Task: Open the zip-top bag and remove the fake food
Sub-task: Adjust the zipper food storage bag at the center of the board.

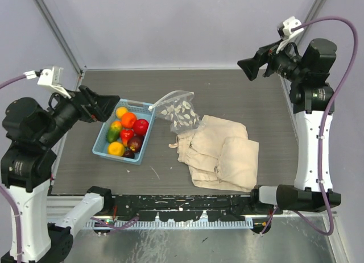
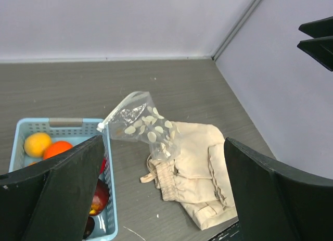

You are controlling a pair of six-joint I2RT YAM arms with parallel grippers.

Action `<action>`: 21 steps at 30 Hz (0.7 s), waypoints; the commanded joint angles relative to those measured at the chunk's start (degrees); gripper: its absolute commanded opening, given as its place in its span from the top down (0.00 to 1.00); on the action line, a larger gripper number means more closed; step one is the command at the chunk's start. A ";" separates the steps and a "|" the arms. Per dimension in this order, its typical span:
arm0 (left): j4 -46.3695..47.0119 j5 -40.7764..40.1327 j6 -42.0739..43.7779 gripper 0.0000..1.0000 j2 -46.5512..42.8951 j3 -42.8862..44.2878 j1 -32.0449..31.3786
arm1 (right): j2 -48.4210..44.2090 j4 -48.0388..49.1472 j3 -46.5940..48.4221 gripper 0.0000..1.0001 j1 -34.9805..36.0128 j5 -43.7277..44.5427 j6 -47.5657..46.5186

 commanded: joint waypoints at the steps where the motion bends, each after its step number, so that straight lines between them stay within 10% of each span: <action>1: -3.78 0.52 3.03 0.02 -0.27 5.55 -0.10 | -2.37 -0.84 5.15 0.00 -0.19 -2.05 9.61; 21: -4.77 5.71 2.07 0.02 -5.19 3.27 -0.06 | -10.45 -5.58 4.98 0.00 -0.19 7.75 17.01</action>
